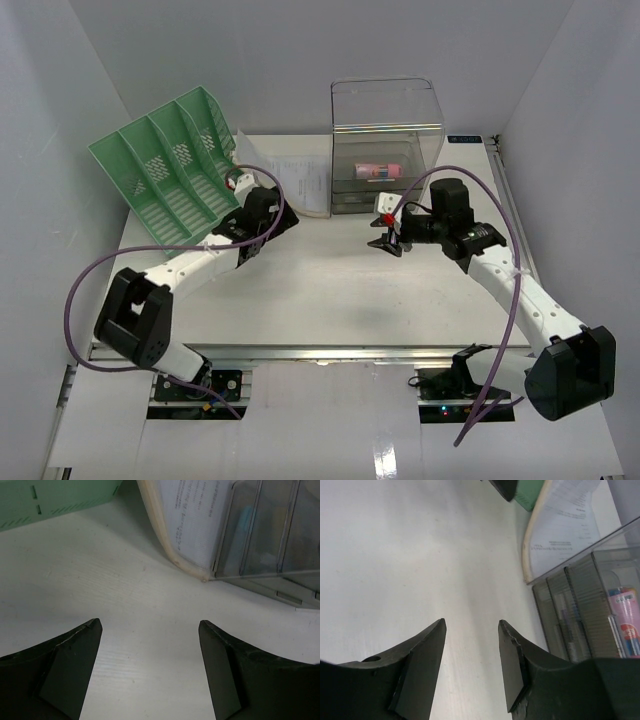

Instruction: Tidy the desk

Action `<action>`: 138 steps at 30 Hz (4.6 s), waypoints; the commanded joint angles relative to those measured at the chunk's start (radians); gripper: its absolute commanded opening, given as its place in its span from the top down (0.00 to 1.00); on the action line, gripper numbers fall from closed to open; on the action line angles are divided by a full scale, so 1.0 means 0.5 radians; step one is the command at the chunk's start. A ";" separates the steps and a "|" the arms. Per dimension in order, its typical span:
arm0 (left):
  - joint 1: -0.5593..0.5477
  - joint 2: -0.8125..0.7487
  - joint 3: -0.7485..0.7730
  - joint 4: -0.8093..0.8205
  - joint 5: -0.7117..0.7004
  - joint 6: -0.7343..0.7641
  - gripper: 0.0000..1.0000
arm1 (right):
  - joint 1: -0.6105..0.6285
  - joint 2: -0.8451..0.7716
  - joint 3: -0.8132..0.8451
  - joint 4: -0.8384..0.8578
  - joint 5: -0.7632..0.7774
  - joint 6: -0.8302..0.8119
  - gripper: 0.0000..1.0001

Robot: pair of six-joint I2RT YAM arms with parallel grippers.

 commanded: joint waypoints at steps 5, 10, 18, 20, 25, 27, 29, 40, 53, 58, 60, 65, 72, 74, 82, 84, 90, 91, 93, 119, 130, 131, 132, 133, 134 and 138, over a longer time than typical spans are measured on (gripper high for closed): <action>0.069 0.489 0.576 -0.046 -0.020 -0.127 0.10 | -0.050 -0.156 -0.084 -0.069 -0.348 0.228 0.46; 0.080 0.754 0.798 -0.133 -0.124 -0.196 0.11 | -0.125 -0.198 -0.121 -0.064 -0.431 0.223 0.46; 0.086 0.986 1.010 -0.251 -0.240 -0.258 0.14 | -0.186 -0.226 -0.154 -0.058 -0.505 0.208 0.46; 0.085 1.046 1.052 -0.248 -0.256 -0.249 0.17 | -0.188 -0.231 -0.161 -0.061 -0.524 0.208 0.46; 0.084 1.114 1.107 -0.206 -0.344 -0.253 0.26 | -0.201 -0.235 -0.165 -0.062 -0.544 0.205 0.46; 0.085 1.118 1.093 -0.169 -0.389 -0.255 0.29 | -0.203 -0.235 -0.165 -0.062 -0.551 0.206 0.46; 0.087 1.118 1.074 -0.128 -0.438 -0.255 0.32 | -0.205 -0.235 -0.167 -0.064 -0.558 0.208 0.46; 0.084 1.145 1.054 0.019 -0.545 -0.201 0.58 | -0.251 -0.235 -0.170 -0.061 -0.603 0.214 0.46; 0.084 1.105 1.045 0.136 -0.536 0.079 1.00 | -0.294 -0.232 -0.183 -0.064 -0.644 0.220 0.46; 0.080 0.988 0.968 0.256 -0.486 0.271 1.00 | -0.294 -0.232 -0.189 -0.064 -0.641 0.217 0.46; 0.074 0.914 0.946 0.297 -0.462 0.355 1.00 | -0.294 -0.232 -0.189 -0.064 -0.641 0.217 0.46; 0.070 0.721 0.891 0.416 -0.376 0.642 1.00 | -0.294 -0.228 -0.193 -0.063 -0.631 0.210 0.46; 0.068 0.472 0.907 0.390 -0.240 0.949 1.00 | -0.297 -0.218 -0.205 -0.062 -0.608 0.197 0.47; 0.071 0.377 0.909 0.368 -0.223 1.002 1.00 | -0.297 -0.211 -0.210 -0.061 -0.604 0.192 0.47; 0.071 -0.034 0.925 0.143 -0.224 1.147 1.00 | -0.297 -0.199 -0.228 -0.052 -0.592 0.192 0.47; 0.073 -0.135 0.949 0.037 -0.229 1.181 1.00 | -0.297 -0.197 -0.232 -0.045 -0.588 0.192 0.47; 0.081 -0.406 0.994 -0.234 -0.298 1.202 1.00 | -0.297 -0.197 -0.239 -0.031 -0.593 0.207 0.48; 0.081 -0.464 0.985 -0.284 -0.319 1.199 1.00 | -0.297 -0.198 -0.241 -0.028 -0.594 0.210 0.48; 0.083 -0.565 0.961 -0.362 -0.346 1.181 1.00 | -0.297 -0.206 -0.246 -0.020 -0.597 0.218 0.48; 0.084 -0.775 0.867 -0.875 -1.362 1.317 1.00 | -0.294 -0.248 -0.265 0.016 -0.619 0.257 0.48; 0.186 -0.501 0.675 -0.062 -1.381 1.911 1.00 | -0.297 -0.250 -0.271 0.022 -0.613 0.257 0.48; 0.204 -0.483 0.664 -0.022 -1.378 1.920 1.00 | -0.297 -0.248 -0.271 0.022 -0.613 0.257 0.48; 0.213 -0.469 0.663 -0.017 -1.380 1.907 1.00 | -0.295 -0.248 -0.273 0.020 -0.613 0.257 0.48; 0.217 -0.457 0.665 -0.039 -1.383 1.885 1.00 | -0.294 -0.248 -0.275 0.019 -0.611 0.256 0.48; 0.219 -0.449 0.672 -0.092 -1.379 1.845 1.00 | -0.295 -0.248 -0.275 0.019 -0.605 0.254 0.48; 0.219 -0.584 0.669 -0.273 -1.248 1.598 1.00 | -0.297 -0.238 -0.275 0.022 -0.610 0.252 0.48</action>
